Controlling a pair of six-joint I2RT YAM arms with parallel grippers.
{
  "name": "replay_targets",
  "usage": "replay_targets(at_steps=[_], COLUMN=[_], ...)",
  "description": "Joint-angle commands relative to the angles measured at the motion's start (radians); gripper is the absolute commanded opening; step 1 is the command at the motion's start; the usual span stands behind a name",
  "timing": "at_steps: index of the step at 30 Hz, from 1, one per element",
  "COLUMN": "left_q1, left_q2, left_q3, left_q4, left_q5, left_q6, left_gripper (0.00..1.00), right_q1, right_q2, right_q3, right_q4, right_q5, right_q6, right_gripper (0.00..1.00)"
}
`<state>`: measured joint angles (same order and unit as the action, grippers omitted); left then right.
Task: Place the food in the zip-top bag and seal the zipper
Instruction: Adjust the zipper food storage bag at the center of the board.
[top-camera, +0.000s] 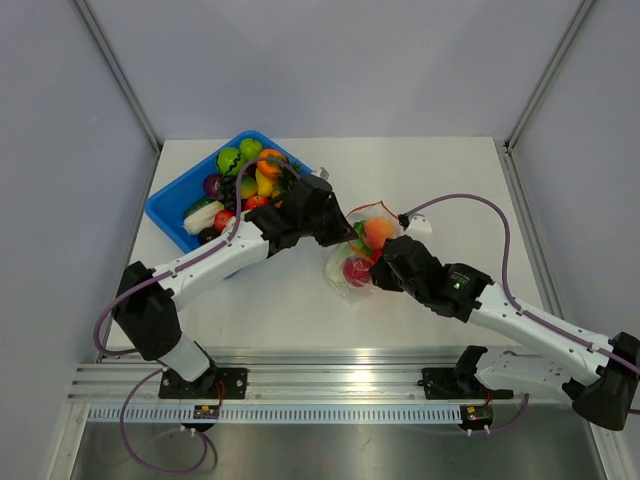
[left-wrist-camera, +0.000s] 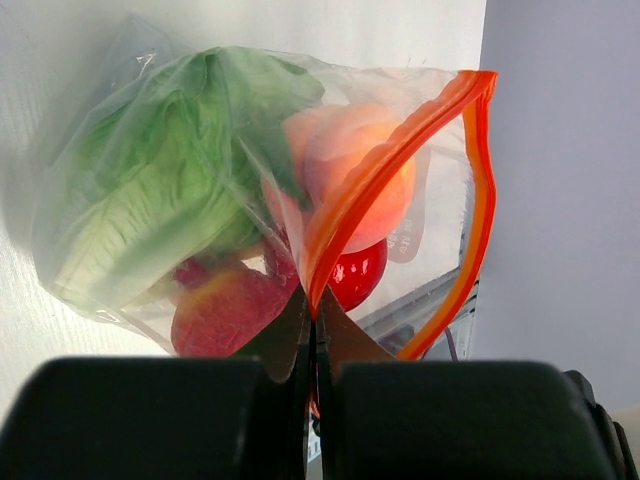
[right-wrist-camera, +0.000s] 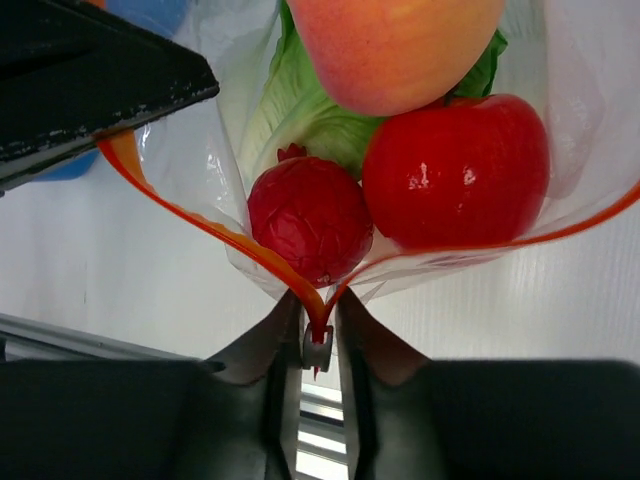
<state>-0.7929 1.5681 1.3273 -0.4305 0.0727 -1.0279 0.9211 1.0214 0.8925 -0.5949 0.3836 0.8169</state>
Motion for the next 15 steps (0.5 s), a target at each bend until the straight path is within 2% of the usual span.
replay_targets(at_steps=[1,2,3,6,7,10,11,12,14,15], left_q1=[-0.005,-0.005,-0.005,-0.005,-0.005,-0.002,0.003,0.017,0.024,0.026], left_q2=[-0.022,-0.025,-0.036,-0.072,-0.085,-0.147,-0.163,-0.178,-0.218,-0.223], left_q3=[0.041,0.038,0.033,0.015,0.006,0.007,0.015,0.016,0.064,0.088], left_q4=[0.055,0.056,0.055,0.053,0.046,0.001,-0.005,-0.004,-0.025,-0.043], left_q5=[-0.014,-0.014,-0.01,-0.004,-0.008,-0.053,-0.06,-0.041,-0.021,-0.005], left_q6=[-0.001,0.003,0.014,0.054,0.071,0.182,0.231,0.359,0.504,0.666], left_gripper=[0.0,0.0,0.05,0.41,0.64,0.88,0.88,0.88,0.86,0.86], right_q1=[0.01,0.01,0.01,0.009,0.009,0.01,0.01,0.01,0.009,0.005], right_q2=[0.002,-0.004,-0.018,-0.058,-0.069,-0.102,-0.116,-0.121,-0.132,-0.135], right_q3=[0.013,0.008,0.005,-0.007,-0.013,-0.015,-0.007,-0.003,0.009,0.011], right_q4=[0.047,0.053,0.076,0.15,0.168,0.207,0.207,0.199,0.178,0.172], right_q5=[0.083,0.089,0.092,0.071,0.055,-0.011,-0.028,-0.063,-0.096,-0.107], right_q6=[0.008,-0.028,-0.056,-0.224,-0.327,-0.456,-0.522,-0.55,-0.603,-0.619], right_gripper=[0.22,0.18,0.12,0.05,0.04,0.0,0.0,0.0,0.0,0.0])
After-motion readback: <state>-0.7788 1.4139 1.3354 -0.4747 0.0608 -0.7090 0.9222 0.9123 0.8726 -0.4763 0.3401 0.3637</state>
